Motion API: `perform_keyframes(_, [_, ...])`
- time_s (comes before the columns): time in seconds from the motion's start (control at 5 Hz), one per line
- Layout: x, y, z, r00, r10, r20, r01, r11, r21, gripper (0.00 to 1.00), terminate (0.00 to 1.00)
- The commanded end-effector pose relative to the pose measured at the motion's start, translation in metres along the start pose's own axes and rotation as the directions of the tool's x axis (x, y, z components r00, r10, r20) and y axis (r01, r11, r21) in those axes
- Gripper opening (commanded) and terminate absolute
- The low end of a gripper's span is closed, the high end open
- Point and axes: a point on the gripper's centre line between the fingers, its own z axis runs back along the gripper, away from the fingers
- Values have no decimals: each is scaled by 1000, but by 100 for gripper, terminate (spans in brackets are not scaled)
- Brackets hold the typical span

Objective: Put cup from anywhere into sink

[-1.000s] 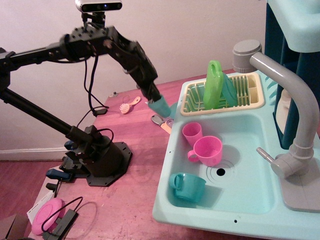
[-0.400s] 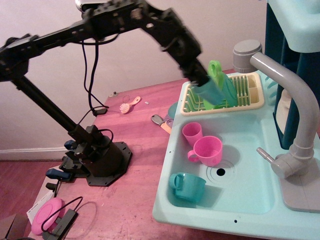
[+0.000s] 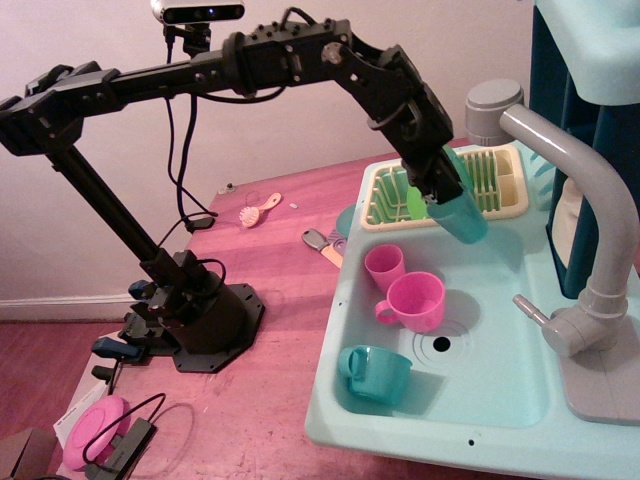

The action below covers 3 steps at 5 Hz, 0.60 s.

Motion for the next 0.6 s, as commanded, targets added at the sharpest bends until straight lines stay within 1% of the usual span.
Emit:
perform_keyframes(0.0, [-4,-3,-17,998,-53,-34,50,996,-72,0,0])
perform_keyframes(0.2, [-3,1,-18,998,-41,-44,37,995,-94,100,0])
perform_keyframes(0.4, [-5,2,-15,999,-27,-43,23,997,-75,100,100])
